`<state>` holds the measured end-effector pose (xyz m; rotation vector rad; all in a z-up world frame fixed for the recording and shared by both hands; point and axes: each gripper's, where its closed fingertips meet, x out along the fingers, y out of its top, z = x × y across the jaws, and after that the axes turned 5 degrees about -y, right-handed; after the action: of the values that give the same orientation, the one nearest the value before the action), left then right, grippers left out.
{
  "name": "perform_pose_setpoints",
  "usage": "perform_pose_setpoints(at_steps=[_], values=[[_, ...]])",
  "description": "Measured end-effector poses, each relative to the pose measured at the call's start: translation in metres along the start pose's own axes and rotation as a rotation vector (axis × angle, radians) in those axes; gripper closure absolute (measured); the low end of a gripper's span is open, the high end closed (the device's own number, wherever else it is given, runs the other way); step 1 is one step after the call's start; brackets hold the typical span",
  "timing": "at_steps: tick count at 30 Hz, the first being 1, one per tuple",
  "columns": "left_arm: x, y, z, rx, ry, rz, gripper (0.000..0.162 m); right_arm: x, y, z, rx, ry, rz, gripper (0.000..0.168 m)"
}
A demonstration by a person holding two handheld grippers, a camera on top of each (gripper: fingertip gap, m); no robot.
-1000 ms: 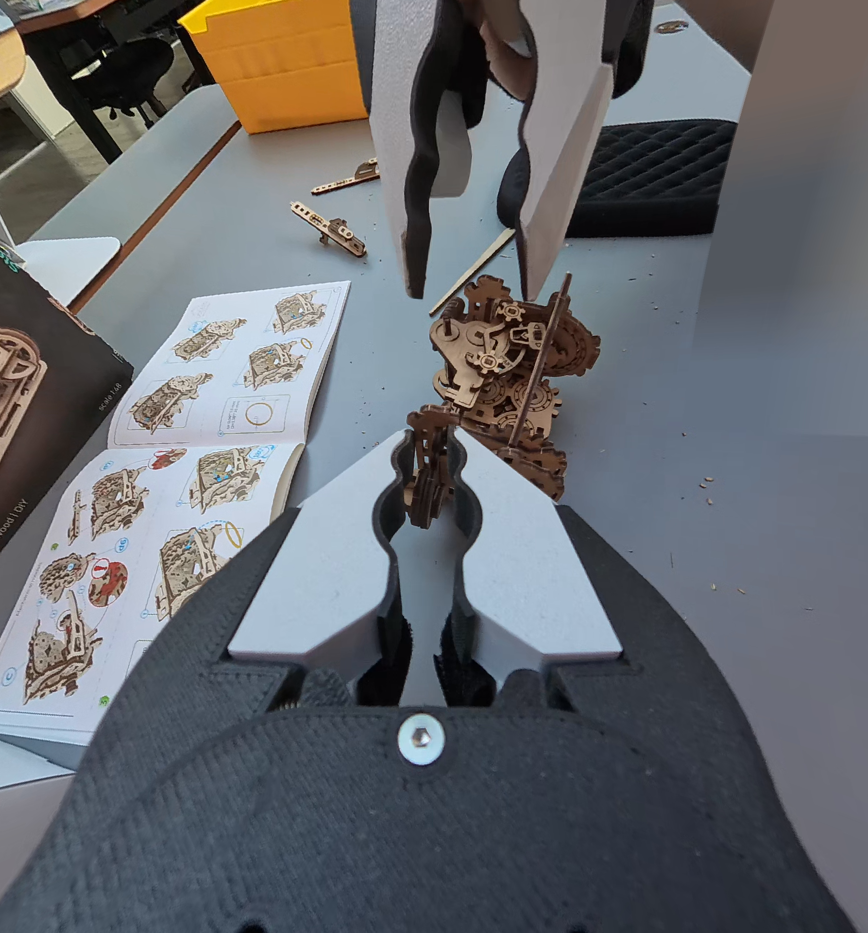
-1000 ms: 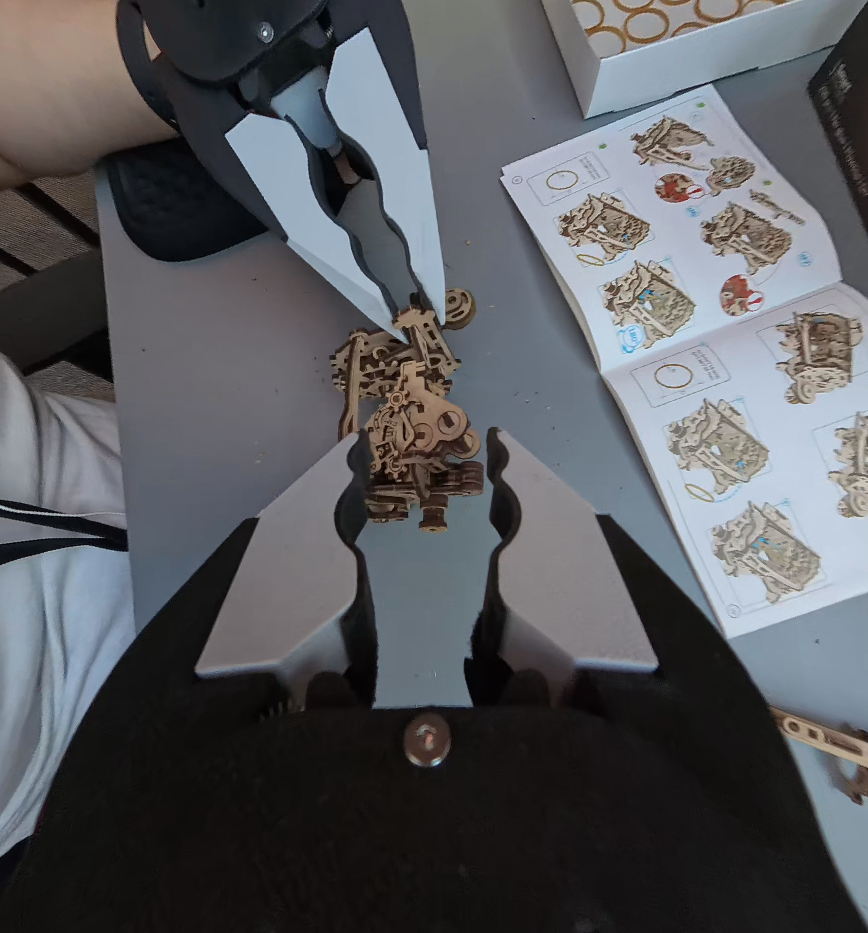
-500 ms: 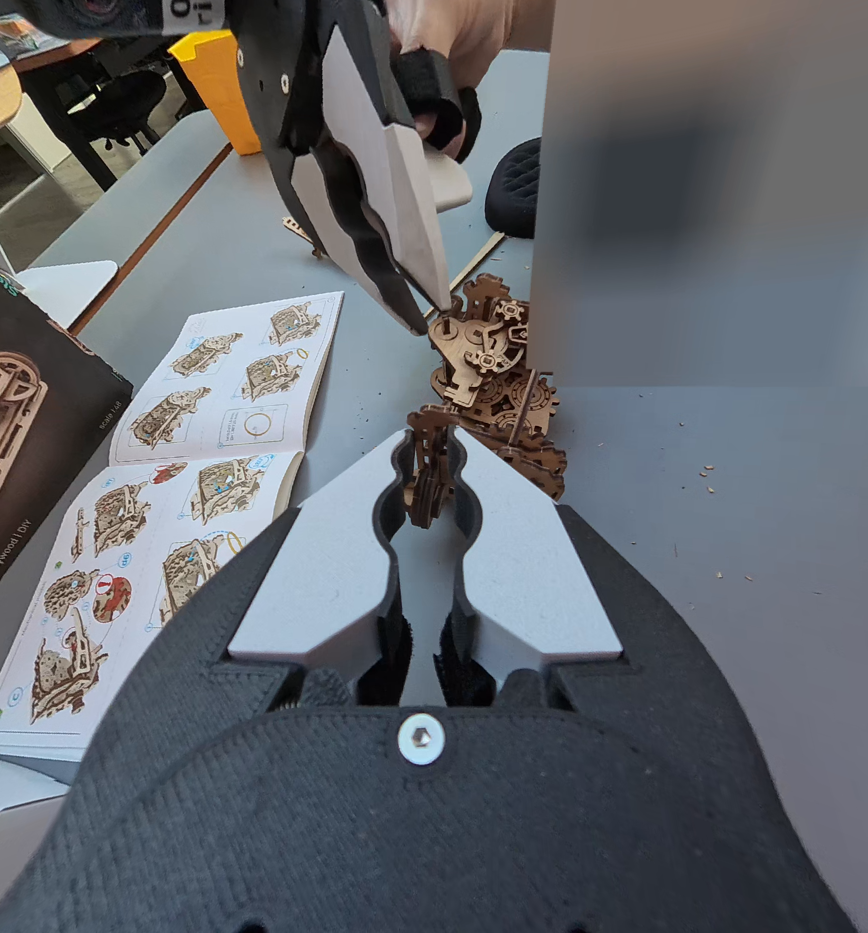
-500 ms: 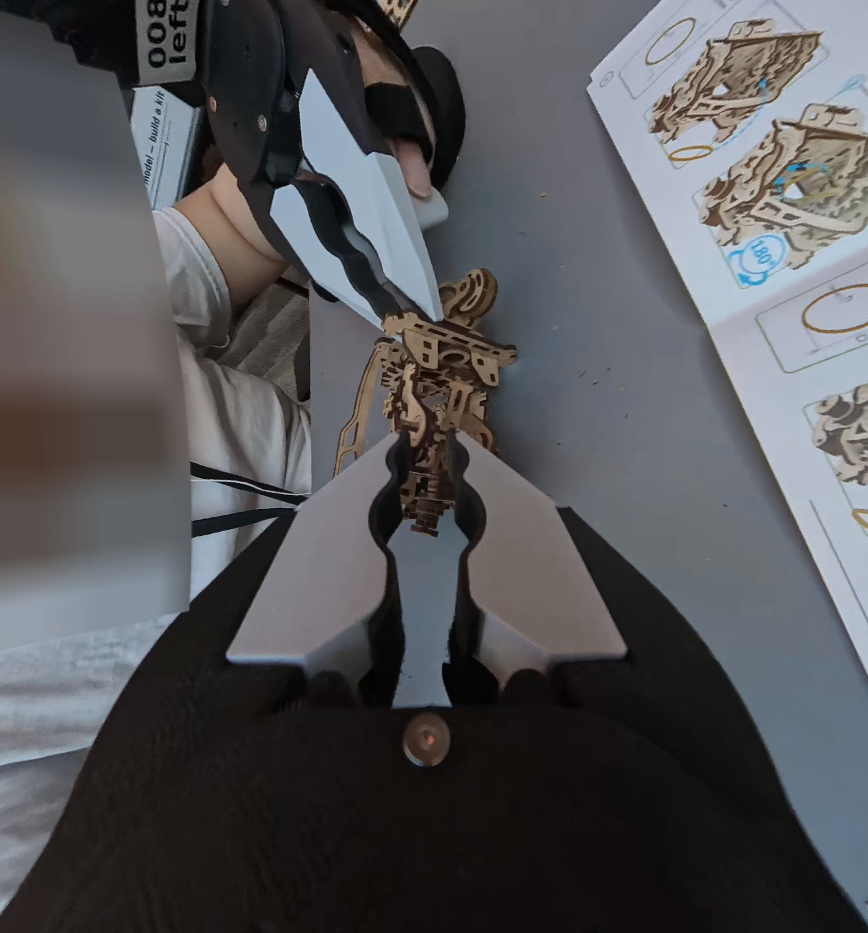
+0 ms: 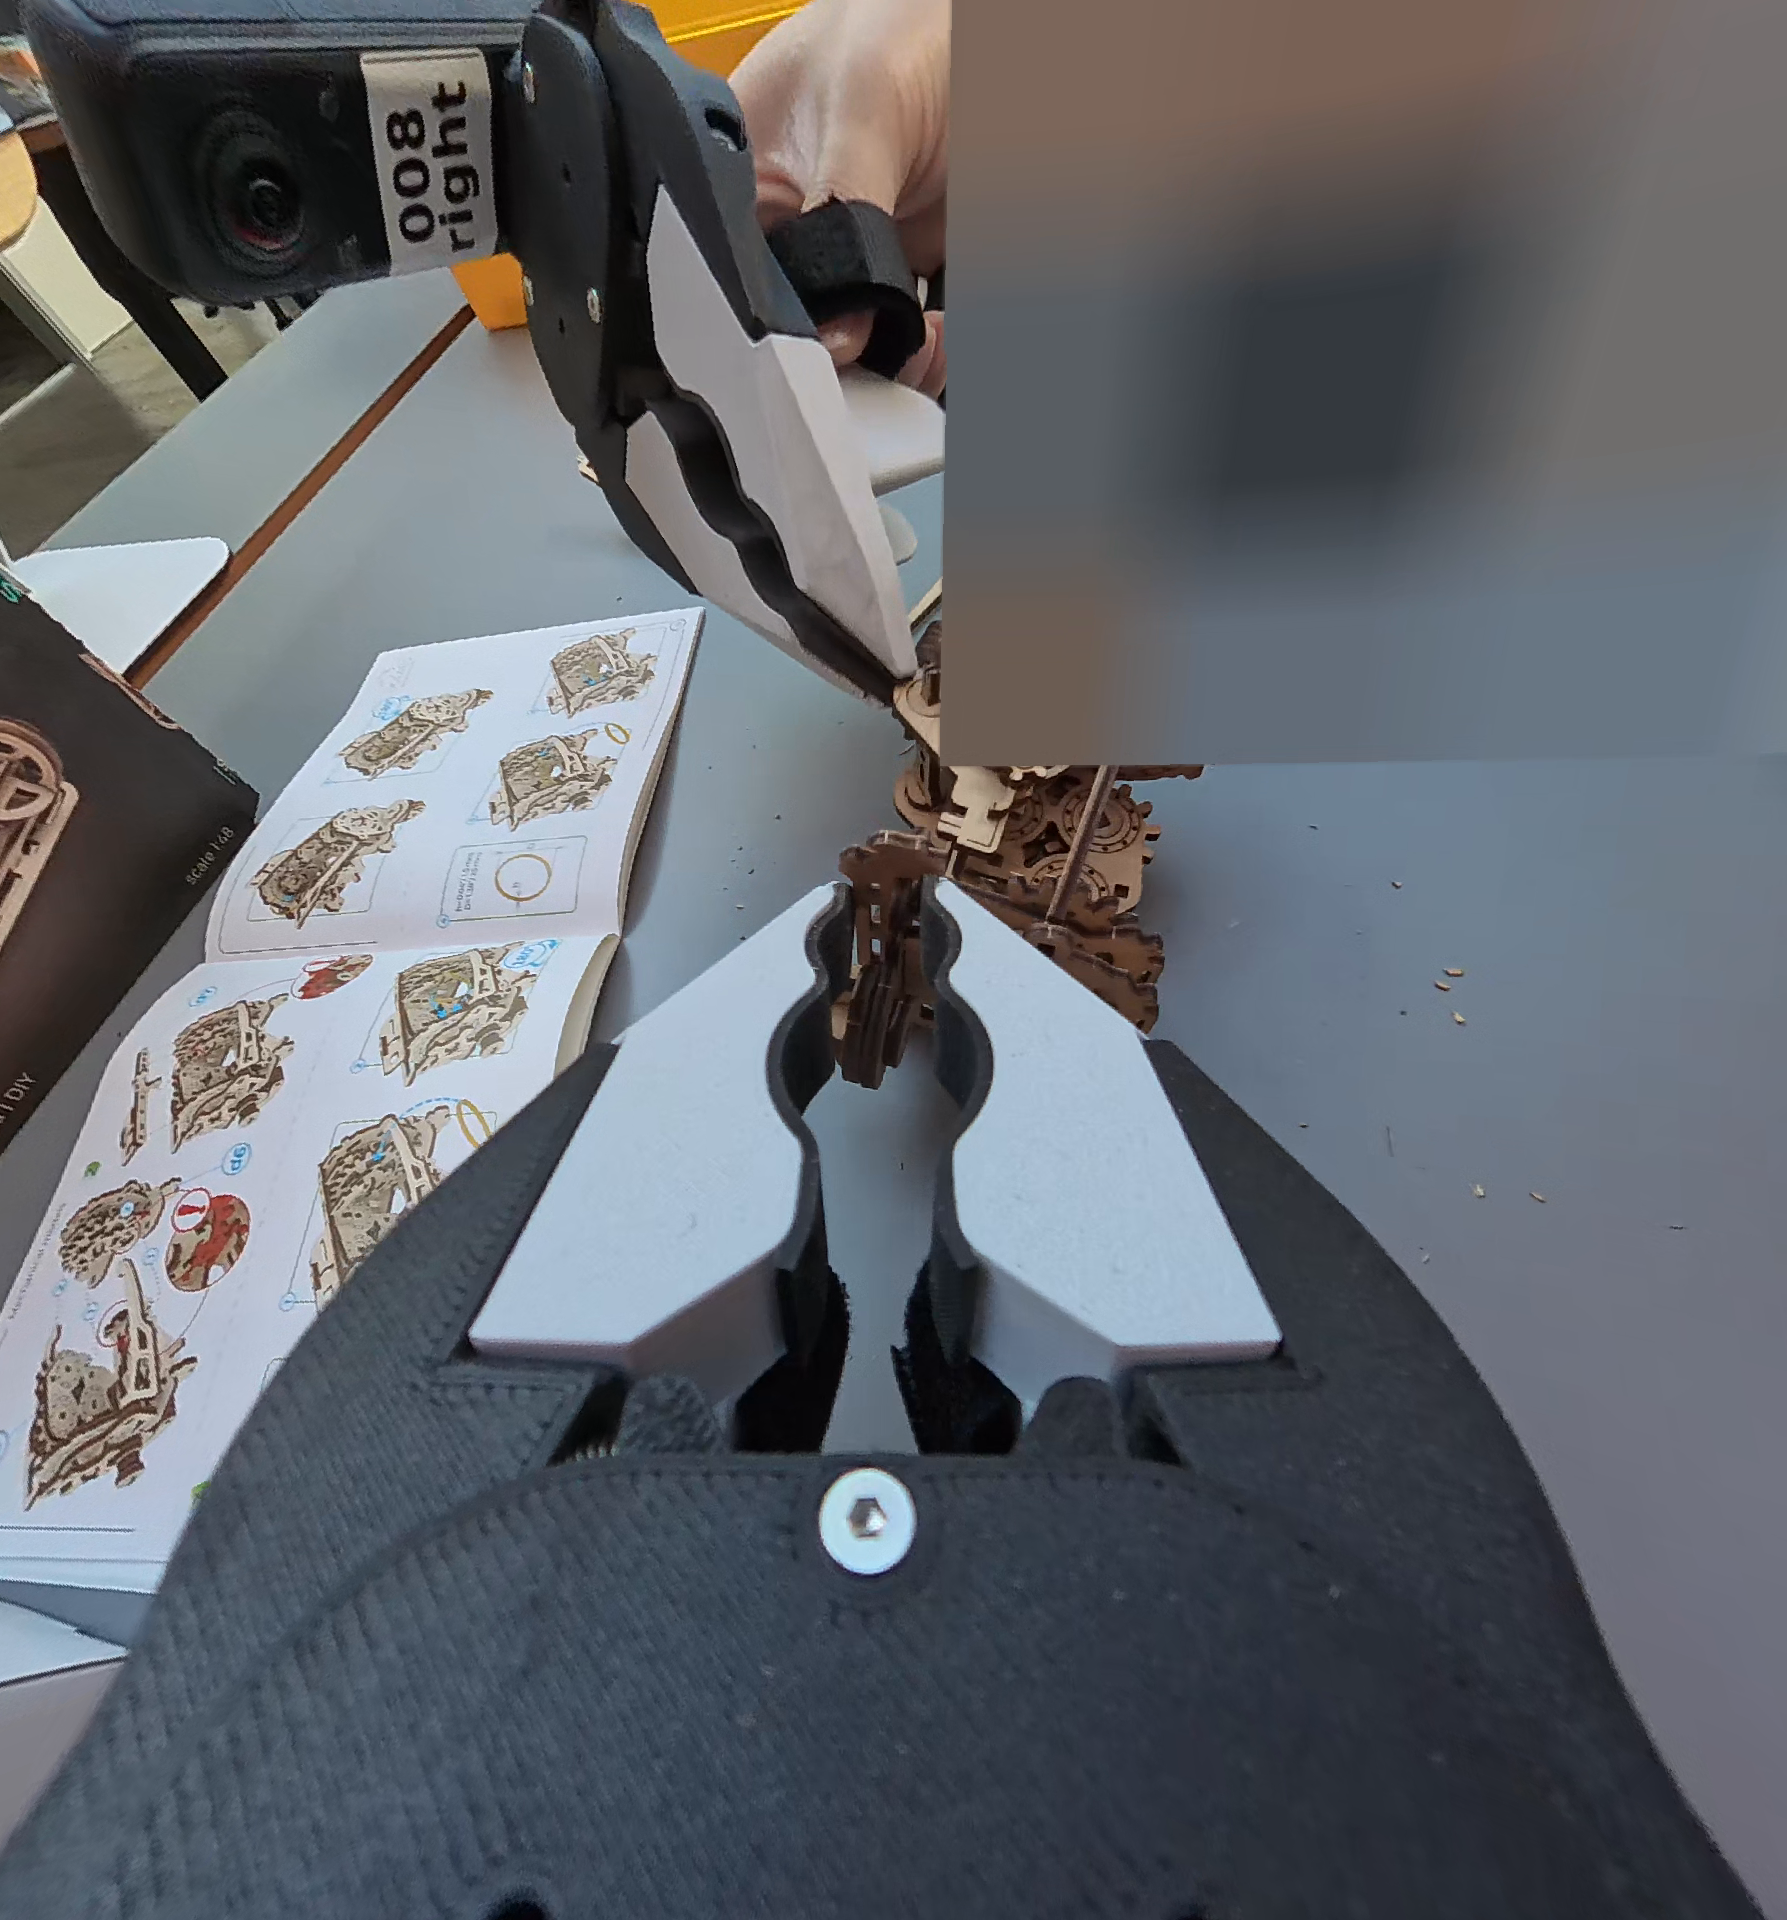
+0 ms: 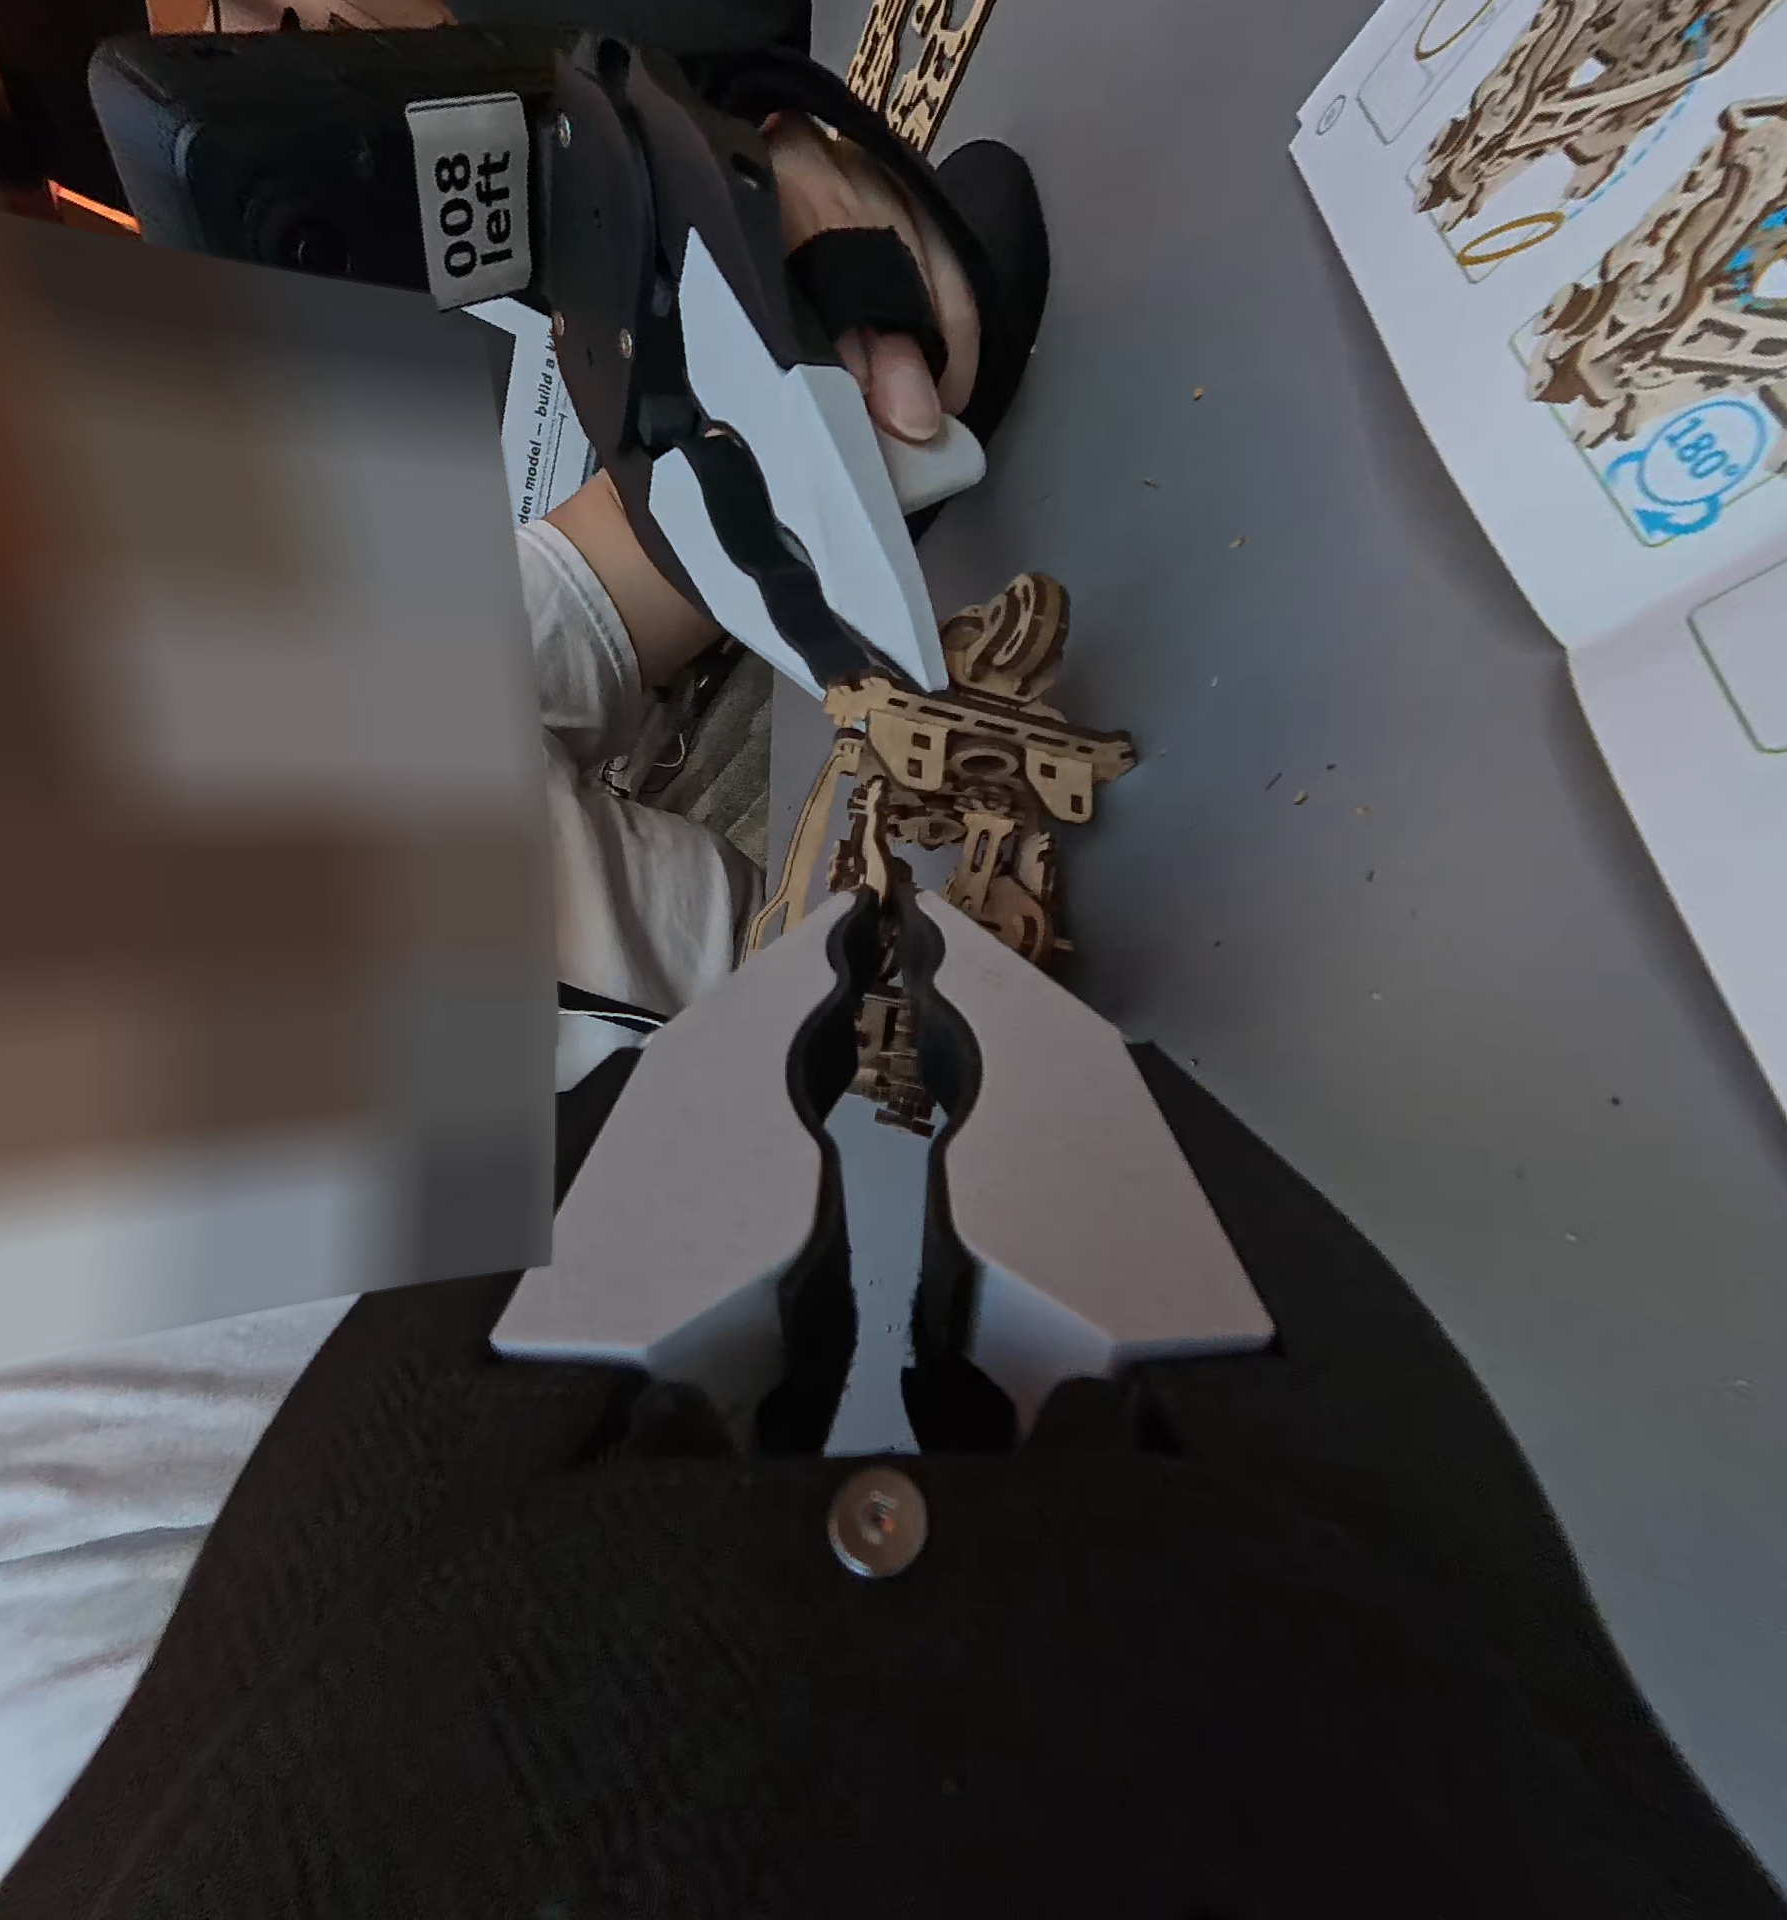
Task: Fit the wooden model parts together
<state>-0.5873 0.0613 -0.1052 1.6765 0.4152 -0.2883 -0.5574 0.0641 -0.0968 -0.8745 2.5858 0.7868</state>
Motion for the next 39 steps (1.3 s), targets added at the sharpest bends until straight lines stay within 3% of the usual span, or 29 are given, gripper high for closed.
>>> perform_pose_setpoints(at_steps=[1,6,9,16,19,22,33,39], values=[[0.000,0.000,0.000,-0.002,-0.001,0.001,0.152,0.000,0.000,0.000,-0.012,-0.010,-0.004,0.166],[0.000,0.000,0.000,-0.005,-0.001,0.002,0.152,0.002,0.000,0.002,-0.050,-0.088,-0.032,0.164],[0.000,0.000,0.000,-0.007,-0.003,0.003,0.152,0.000,-0.001,0.010,-0.100,-0.218,-0.072,0.149],[0.000,0.000,0.000,-0.008,-0.002,0.004,0.152,-0.003,0.011,-0.012,-0.506,-0.515,-0.058,0.128],[0.000,0.000,0.000,-0.008,0.000,0.004,0.152,0.001,0.008,-0.028,-0.663,-0.589,-0.038,0.128],[0.001,0.001,0.000,-0.004,0.001,0.002,0.152,-0.007,0.011,-0.017,-0.742,-0.771,-0.024,0.131],[0.002,0.001,0.000,-0.002,0.005,-0.007,0.152,0.005,-0.010,0.008,-0.479,-0.814,-0.159,0.116],[0.002,0.001,-0.001,-0.010,0.008,-0.008,0.152,0.008,-0.014,0.007,-0.379,-0.786,-0.175,0.133]])
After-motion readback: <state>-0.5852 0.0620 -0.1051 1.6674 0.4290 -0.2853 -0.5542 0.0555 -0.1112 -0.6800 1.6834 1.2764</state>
